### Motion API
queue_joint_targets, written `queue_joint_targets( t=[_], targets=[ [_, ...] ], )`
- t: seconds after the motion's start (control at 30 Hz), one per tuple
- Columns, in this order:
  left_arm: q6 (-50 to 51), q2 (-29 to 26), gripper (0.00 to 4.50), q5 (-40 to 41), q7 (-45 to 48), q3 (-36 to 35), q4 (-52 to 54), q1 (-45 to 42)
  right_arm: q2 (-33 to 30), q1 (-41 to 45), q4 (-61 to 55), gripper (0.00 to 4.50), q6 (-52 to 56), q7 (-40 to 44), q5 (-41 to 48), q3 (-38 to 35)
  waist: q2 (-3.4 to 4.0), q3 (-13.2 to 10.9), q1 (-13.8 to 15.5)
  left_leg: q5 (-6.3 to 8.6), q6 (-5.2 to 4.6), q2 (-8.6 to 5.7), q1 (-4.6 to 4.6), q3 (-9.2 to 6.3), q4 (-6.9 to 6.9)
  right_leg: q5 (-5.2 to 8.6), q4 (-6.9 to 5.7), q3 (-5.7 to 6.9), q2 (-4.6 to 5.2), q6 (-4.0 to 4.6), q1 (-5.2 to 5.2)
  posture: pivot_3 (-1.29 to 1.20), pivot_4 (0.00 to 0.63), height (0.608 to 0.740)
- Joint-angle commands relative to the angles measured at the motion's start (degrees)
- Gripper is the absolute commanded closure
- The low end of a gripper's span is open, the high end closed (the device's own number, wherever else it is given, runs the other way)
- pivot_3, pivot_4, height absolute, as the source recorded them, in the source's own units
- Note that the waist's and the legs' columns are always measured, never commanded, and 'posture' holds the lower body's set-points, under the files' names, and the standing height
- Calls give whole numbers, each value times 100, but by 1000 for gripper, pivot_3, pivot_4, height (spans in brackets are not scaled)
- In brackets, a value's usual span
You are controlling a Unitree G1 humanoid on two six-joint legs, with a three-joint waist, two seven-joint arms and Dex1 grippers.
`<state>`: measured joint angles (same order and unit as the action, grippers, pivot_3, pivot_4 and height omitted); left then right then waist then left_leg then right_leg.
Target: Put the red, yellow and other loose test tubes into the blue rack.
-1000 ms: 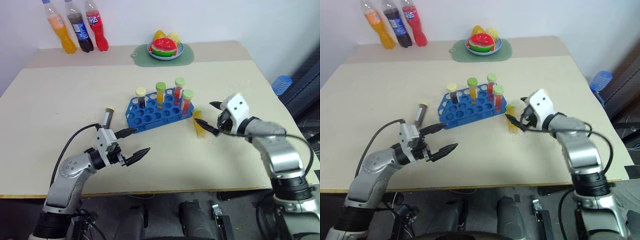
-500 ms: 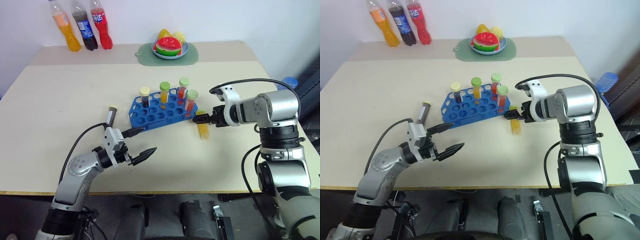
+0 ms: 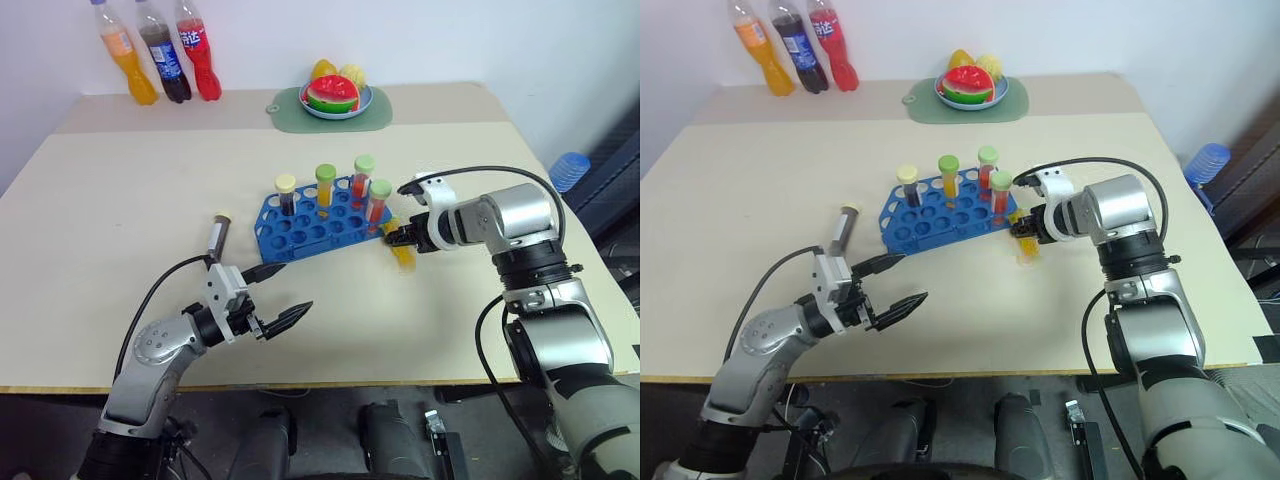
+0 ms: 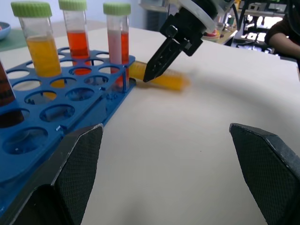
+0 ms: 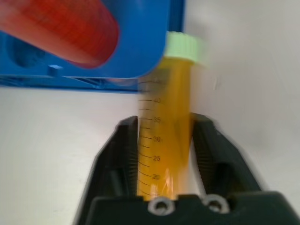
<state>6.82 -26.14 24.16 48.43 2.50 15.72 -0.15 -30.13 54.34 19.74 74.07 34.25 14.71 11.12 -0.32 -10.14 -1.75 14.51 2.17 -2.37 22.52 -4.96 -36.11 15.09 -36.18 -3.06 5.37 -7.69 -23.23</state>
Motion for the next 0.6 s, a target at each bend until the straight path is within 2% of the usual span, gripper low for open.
queue_joint_targets(
  t=[0.03,0.2,0.37,0.47,0.6],
  targets=[
    [-92,-55,0,8,2,-106,182,7,-237,-331,-215,3720,-544,169,-268,421,-12,7,-4,0,0,0,0,0,-1,0,1,0,0,0,2,0,150,740],
    [-96,-95,0,22,50,-117,113,-63,-923,-671,-239,3720,-939,748,-245,326,-18,11,121,0,0,-1,-1,-3,-4,0,5,2,1,0,10,0,150,740],
    [-116,-131,0,32,127,-114,14,-124,-1915,-1819,-327,3720,-2597,896,-795,348,-28,17,308,3,-5,-21,-1,-20,-11,1,34,20,19,-1,44,0,150,740],
    [-120,-125,0,26,190,-103,-58,-193,-2136,-2312,-234,3720,-3154,655,-953,114,-48,29,399,5,-8,-25,-11,-27,-13,-2,91,28,21,-6,87,0,150,740],
    [-125,-132,0,24,301,-87,-190,-323,-1827,-3238,-884,3720,-3912,621,-333,-971,-78,47,448,8,-12,-29,-10,-31,-18,-2,103,28,26,-5,98,0,150,740]
  ],
)
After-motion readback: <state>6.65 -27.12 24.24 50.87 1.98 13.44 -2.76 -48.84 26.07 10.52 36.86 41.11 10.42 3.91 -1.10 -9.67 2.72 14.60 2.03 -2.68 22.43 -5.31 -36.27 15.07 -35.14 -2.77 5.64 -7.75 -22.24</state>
